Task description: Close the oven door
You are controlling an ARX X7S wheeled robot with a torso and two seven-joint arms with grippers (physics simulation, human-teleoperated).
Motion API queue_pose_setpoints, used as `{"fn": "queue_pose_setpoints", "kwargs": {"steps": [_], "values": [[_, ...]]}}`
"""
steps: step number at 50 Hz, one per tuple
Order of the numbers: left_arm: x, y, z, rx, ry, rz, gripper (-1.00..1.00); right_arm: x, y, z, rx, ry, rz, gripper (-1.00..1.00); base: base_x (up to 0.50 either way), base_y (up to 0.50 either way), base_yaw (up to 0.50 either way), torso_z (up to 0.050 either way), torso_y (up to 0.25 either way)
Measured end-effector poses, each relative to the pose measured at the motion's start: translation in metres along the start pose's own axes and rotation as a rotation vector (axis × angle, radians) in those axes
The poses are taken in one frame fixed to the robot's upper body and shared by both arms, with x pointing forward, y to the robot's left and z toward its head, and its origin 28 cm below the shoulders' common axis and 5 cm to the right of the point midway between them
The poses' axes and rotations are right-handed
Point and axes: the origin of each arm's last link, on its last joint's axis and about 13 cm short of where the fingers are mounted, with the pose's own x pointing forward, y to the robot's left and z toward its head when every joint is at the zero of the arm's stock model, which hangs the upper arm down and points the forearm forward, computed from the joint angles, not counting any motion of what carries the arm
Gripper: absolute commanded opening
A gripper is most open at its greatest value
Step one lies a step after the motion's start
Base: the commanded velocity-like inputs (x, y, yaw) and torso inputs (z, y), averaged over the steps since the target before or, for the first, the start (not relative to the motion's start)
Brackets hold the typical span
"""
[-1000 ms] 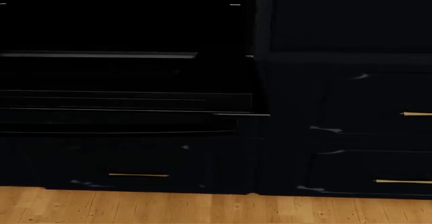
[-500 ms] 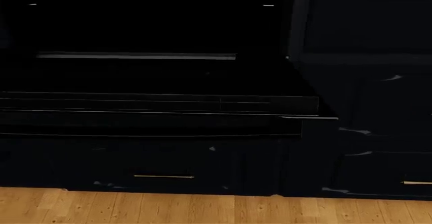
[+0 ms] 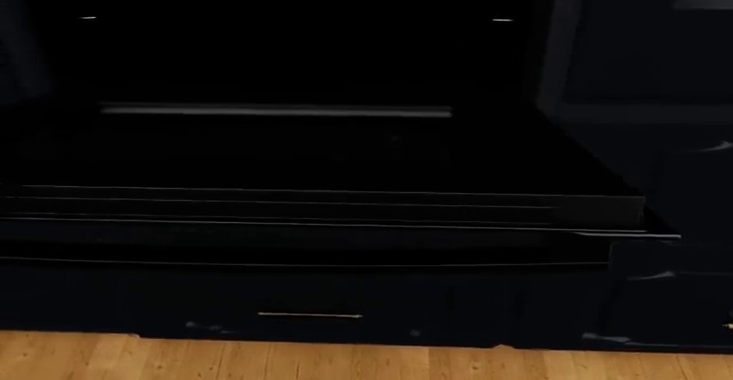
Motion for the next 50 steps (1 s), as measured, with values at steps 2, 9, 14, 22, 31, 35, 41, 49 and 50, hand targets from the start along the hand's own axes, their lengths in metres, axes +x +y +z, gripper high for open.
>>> {"fn": "queue_pose_setpoints", "kwargs": {"steps": [2,9,14,22,31,35,41,49,50], "values": [[0.0001,-0.0001,0.0002,0.000,-0.001,0.000,1.00,0.0001,0.0000,0.0002,0.000,0.000,0.000,1.00,0.14,0.11,0.00,0.000,0.000],[0.0003,-0.0005,0.0006,0.001,-0.002,-0.002,1.00,0.0003,-0.0002,0.0006,0.004,-0.002,-0.001,1.00,0.14,0.08,0.00,0.000,0.000],[0.0003,-0.0009,0.0003,0.001,-0.001,-0.003,1.00,0.0006,-0.0002,0.0003,0.005,-0.001,-0.002,1.00,0.14,0.06,0.00,0.000,0.000],[0.0004,-0.0006,-0.0007,0.002,0.001,-0.001,1.00,0.0006,-0.0003,-0.0005,0.007,0.000,-0.003,1.00,0.14,0.03,0.00,0.000,0.000],[0.0005,-0.0002,-0.0013,0.002,0.001,0.002,1.00,0.0007,-0.0003,-0.0008,0.009,0.000,-0.003,1.00,0.15,0.00,0.00,0.000,0.000],[0.0004,-0.0002,-0.0013,0.003,0.000,0.003,1.00,0.0005,-0.0003,-0.0009,0.009,0.000,-0.002,1.00,0.16,0.00,0.00,0.000,0.000],[0.0005,-0.0005,-0.0006,0.005,-0.004,0.004,1.00,0.0005,-0.0003,-0.0007,0.008,0.000,-0.001,1.00,0.16,0.00,0.00,0.000,0.000],[0.0004,-0.0010,0.0004,0.004,-0.008,0.002,1.00,-0.0002,-0.0004,0.0002,0.005,-0.002,-0.001,1.00,0.17,0.00,0.00,0.000,0.000],[0.0004,-0.0010,0.0004,0.004,-0.008,0.002,1.00,-0.0002,-0.0004,0.0003,0.004,-0.002,-0.001,1.00,0.16,0.03,0.00,0.000,0.000]]}}
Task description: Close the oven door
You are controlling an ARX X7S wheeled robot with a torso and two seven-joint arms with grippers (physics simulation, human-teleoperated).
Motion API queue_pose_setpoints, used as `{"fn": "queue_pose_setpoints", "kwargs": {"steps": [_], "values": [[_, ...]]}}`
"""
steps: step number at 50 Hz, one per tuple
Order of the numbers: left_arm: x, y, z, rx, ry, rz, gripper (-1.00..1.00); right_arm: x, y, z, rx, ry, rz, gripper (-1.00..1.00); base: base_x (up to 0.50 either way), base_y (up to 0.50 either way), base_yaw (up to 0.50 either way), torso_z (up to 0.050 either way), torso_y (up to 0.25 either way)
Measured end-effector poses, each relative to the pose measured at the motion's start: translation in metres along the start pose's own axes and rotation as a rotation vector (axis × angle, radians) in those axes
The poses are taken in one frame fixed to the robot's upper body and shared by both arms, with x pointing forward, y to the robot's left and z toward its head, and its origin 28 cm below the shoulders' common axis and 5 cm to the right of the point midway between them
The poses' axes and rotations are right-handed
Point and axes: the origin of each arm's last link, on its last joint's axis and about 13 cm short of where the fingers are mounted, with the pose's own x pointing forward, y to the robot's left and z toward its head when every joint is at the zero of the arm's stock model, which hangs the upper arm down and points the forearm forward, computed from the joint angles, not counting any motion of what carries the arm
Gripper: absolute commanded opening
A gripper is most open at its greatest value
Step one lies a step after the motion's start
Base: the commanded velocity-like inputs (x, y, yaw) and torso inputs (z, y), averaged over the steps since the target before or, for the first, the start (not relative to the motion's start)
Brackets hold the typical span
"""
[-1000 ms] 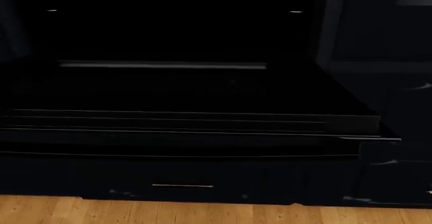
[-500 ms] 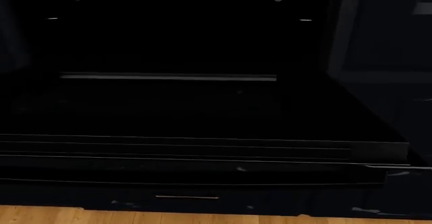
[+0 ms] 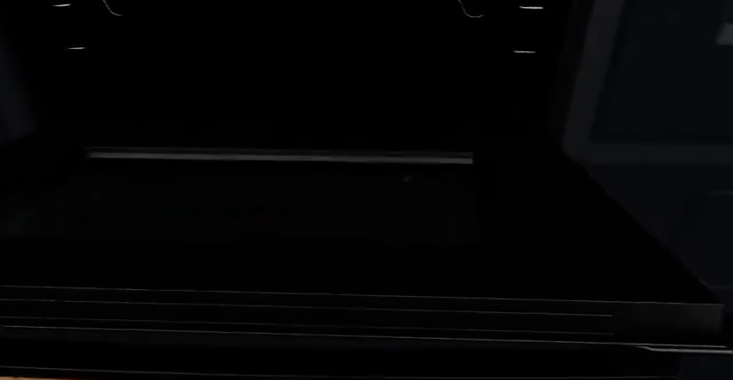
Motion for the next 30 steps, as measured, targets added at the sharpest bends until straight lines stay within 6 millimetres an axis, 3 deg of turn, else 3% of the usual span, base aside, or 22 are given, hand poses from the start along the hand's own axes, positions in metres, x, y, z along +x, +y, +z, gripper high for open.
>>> {"fn": "queue_pose_setpoints", "kwargs": {"steps": [30], "values": [[0.0006,-0.0006,-0.0039,-0.003,-0.001,-0.001,1.00,-0.0008,-0.0006,-0.0013,0.005,-0.003,-0.005,1.00,0.17,0.03,0.00,0.000,0.000]]}}
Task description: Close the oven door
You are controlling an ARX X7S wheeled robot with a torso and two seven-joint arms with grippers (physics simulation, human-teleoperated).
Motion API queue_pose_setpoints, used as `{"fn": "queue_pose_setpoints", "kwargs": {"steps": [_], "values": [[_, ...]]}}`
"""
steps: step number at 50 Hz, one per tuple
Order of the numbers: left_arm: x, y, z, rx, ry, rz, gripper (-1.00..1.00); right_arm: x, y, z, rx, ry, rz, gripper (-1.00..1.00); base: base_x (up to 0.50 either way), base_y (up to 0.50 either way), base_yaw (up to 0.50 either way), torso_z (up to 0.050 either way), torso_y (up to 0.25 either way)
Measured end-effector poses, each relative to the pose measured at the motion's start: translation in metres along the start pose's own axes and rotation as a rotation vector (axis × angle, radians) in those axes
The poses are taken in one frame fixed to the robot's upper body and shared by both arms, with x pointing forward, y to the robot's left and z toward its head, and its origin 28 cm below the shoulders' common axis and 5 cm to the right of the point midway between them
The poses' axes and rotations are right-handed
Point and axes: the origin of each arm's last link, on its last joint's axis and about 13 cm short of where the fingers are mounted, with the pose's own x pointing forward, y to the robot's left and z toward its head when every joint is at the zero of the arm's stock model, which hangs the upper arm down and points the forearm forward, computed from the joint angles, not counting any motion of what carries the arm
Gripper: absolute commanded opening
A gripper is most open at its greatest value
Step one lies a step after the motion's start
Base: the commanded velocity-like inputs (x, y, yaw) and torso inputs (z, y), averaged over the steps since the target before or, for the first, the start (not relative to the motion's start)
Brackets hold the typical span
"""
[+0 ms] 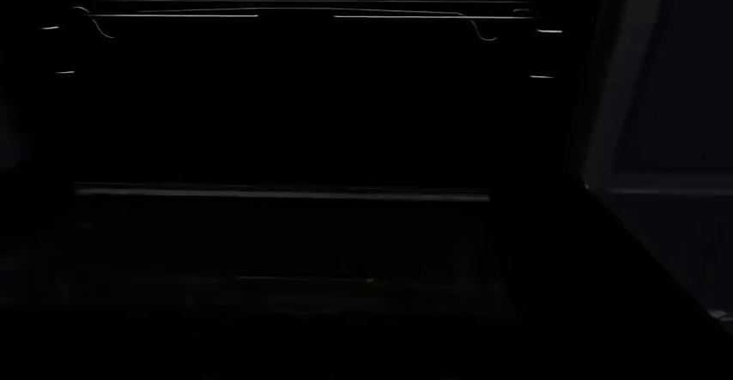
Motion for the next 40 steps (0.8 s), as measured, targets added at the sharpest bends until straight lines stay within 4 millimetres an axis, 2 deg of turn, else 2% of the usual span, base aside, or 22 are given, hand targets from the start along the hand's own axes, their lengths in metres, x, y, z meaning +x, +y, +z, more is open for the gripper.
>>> {"fn": "queue_pose_setpoints", "kwargs": {"steps": [40], "values": [[-0.0010,-0.0012,0.0038,0.004,-0.007,-0.009,1.00,-0.0005,0.0006,0.0008,-0.012,0.000,0.001,1.00,0.17,0.03,0.00,0.000,0.000]]}}
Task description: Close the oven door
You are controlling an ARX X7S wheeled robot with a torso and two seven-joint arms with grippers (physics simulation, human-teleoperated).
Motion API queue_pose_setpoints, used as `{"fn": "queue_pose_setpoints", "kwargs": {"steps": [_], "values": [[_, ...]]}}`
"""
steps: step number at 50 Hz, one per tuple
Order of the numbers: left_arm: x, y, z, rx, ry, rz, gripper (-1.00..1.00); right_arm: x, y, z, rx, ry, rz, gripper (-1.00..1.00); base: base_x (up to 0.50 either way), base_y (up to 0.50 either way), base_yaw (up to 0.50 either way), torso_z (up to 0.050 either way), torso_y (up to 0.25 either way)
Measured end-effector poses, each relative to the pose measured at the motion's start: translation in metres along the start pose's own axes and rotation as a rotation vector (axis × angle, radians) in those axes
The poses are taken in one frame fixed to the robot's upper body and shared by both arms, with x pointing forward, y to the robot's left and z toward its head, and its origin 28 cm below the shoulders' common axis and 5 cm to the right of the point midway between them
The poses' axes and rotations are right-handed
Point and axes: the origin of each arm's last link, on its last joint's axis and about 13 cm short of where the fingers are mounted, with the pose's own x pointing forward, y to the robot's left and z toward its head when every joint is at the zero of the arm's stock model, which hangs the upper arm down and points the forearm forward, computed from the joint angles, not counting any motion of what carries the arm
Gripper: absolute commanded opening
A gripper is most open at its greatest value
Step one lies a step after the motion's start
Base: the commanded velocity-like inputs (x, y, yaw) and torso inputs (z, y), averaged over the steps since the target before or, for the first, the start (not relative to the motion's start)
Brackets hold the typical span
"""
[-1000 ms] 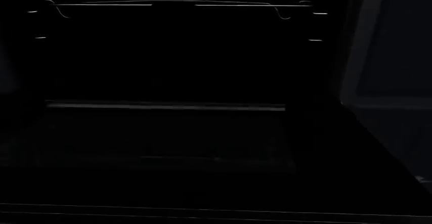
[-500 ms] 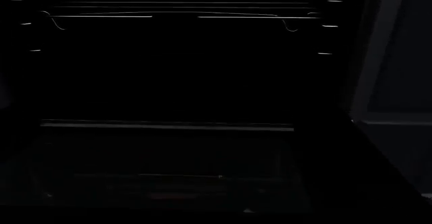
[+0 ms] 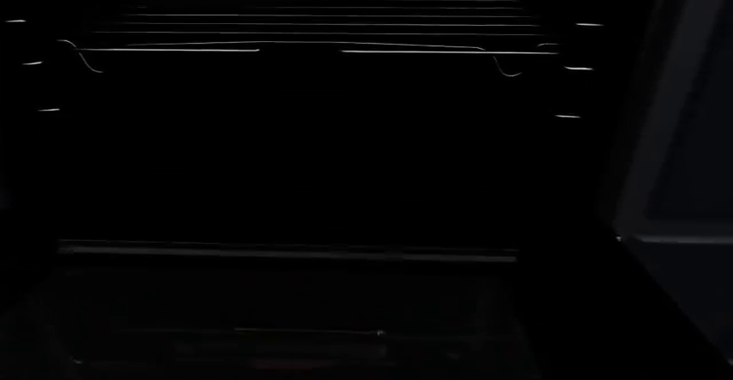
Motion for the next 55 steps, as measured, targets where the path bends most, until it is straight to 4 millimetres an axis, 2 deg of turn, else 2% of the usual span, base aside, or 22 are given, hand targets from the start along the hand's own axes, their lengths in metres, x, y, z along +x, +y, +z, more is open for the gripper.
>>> {"fn": "queue_pose_setpoints", "kwargs": {"steps": [23,36,45,55], "values": [[0.000,-0.001,0.001,0.001,-0.002,-0.003,1.00,0.000,0.000,0.001,0.000,-0.002,0.001,1.00,0.17,0.03,0.00,0.000,0.000],[0.001,0.001,0.004,-0.006,-0.009,0.001,1.00,0.000,0.000,0.004,0.000,-0.015,0.006,1.00,0.00,0.00,0.00,0.000,0.000],[0.006,0.003,0.021,-0.006,-0.053,0.002,1.00,0.001,-0.002,0.021,-0.022,-0.052,0.005,1.00,0.00,0.00,0.00,0.000,0.000],[0.017,0.004,0.050,0.012,-0.129,-0.005,1.00,0.004,-0.007,0.054,-0.079,-0.123,0.004,1.00,0.00,0.00,0.00,0.000,0.002]]}}
